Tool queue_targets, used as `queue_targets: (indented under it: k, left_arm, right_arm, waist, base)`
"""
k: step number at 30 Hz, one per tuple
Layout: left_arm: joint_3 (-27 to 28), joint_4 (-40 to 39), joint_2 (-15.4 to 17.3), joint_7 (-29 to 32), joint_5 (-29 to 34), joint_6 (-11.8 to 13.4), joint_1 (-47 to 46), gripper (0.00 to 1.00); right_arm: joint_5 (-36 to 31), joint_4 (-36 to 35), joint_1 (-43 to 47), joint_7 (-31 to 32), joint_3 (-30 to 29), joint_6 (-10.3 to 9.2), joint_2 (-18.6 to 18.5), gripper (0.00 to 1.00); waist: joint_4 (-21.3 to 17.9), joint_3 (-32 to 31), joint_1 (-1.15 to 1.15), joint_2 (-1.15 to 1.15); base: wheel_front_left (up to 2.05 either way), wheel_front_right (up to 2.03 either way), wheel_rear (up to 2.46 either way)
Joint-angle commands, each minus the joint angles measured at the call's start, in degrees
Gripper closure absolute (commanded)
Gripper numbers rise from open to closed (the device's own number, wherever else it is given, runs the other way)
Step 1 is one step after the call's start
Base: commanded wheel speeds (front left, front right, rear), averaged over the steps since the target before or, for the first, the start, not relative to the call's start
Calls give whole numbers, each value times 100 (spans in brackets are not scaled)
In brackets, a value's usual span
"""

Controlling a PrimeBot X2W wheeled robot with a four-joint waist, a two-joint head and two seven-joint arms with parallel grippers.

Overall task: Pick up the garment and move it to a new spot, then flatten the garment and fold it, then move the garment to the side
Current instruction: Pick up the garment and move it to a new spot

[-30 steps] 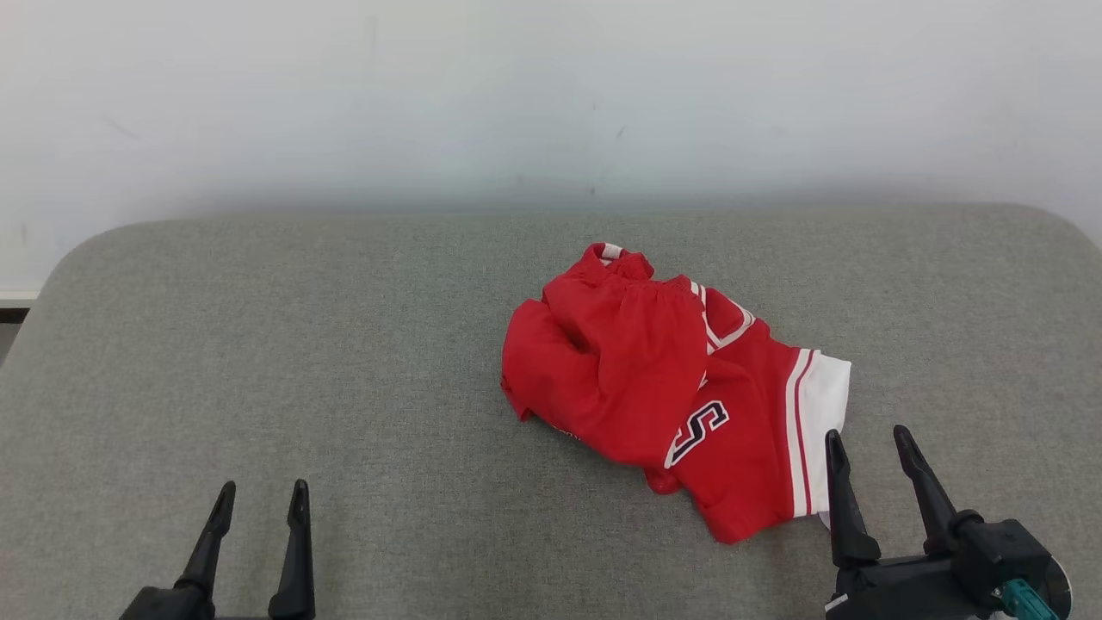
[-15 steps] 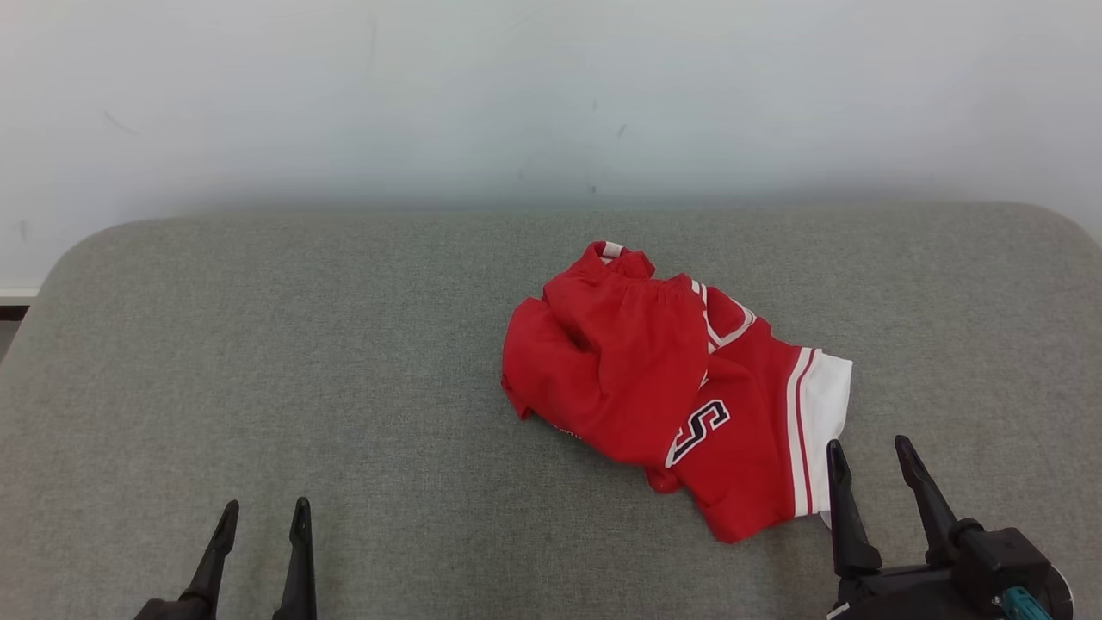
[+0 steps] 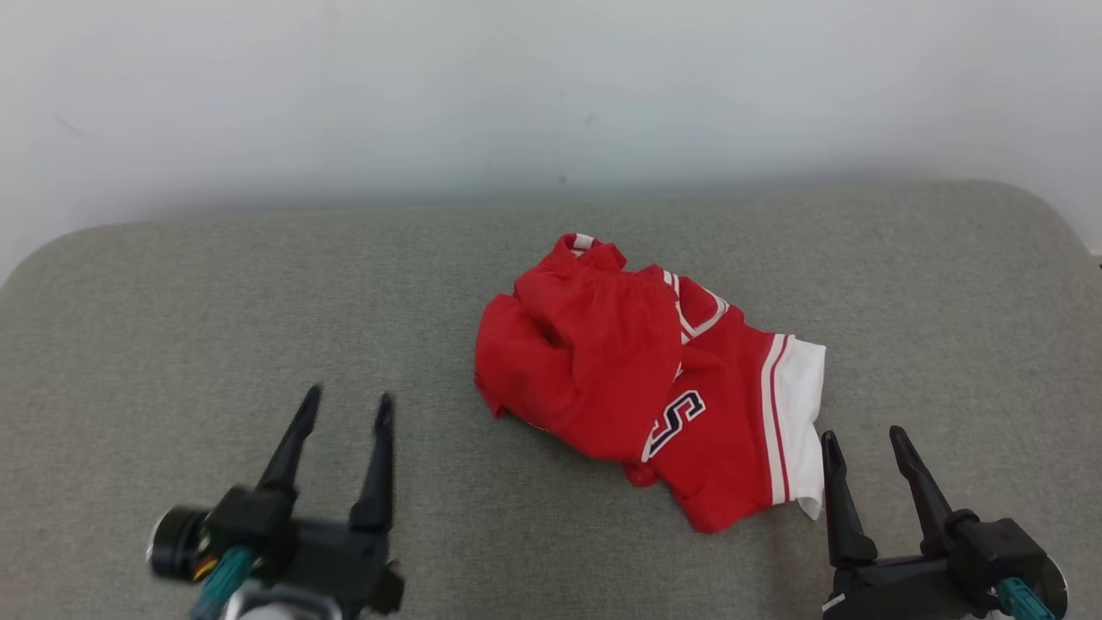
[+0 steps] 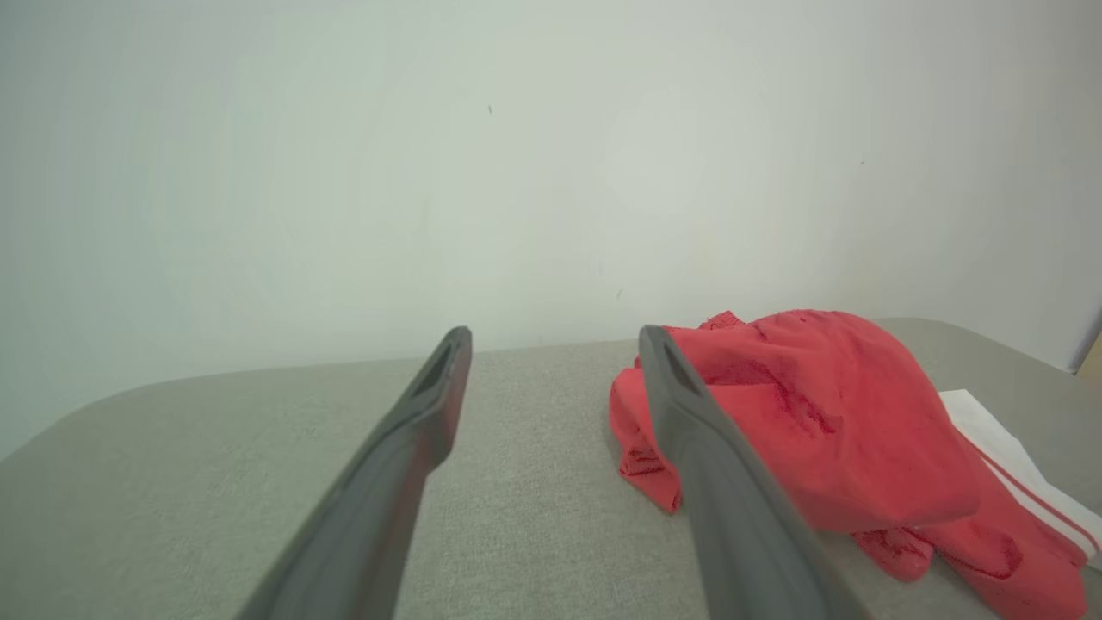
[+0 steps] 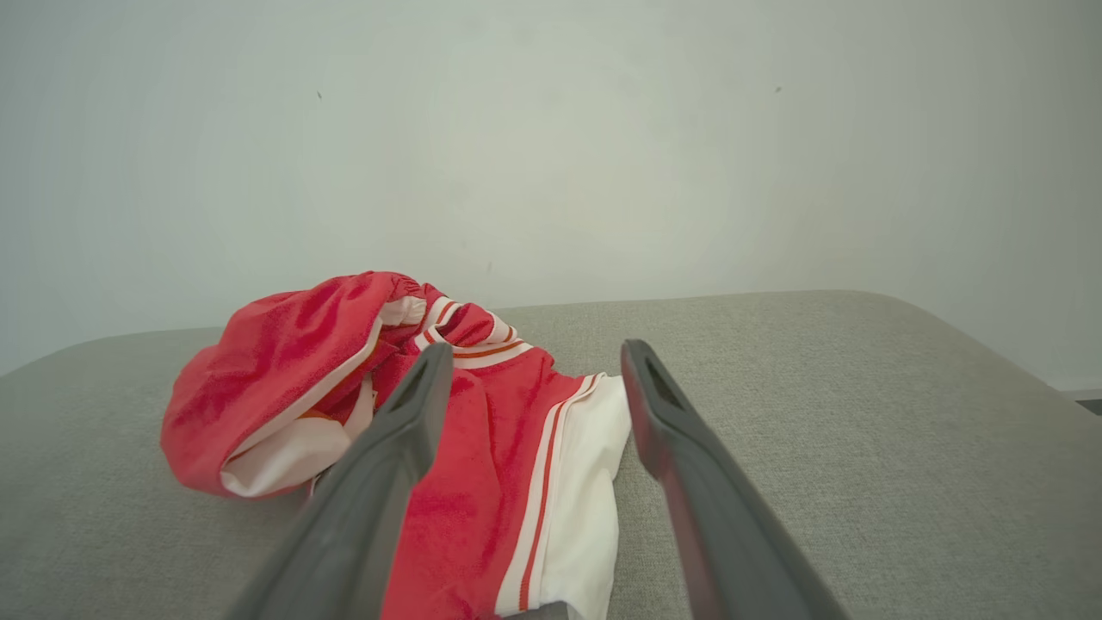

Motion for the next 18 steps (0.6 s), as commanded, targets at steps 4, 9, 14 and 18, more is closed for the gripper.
queue_targets:
  k: [4,9,14,18]
  left_arm:
    - [-621,258,-58,-20,41,-27,-732,0]
    - [-1512,680,-46,85,-108,-29,-1552,0]
    - [-2171,1057,-20,327,-280,-24,-2062,0]
    - [-2625,1302,-24,566,-419,-23,-2285,0]
  right_arm:
    - [64,14,-128,-3,17,-12,-5,0]
    - [106,2,-214,-3,-36,-12,5,0]
    - [177,5,-235,-3,-66,-12,13,0]
    - [241,2,-291,-3,-70,-12,15,0]
  waist:
    - [-256,221,0,0]
    - [-502,407,0,0]
    - [-735,546,0,0]
    - [-871,629,0,0]
  base:
    - [0,0,0]
    - [0,0,0]
    - [0,0,0]
    - [0,0,0]
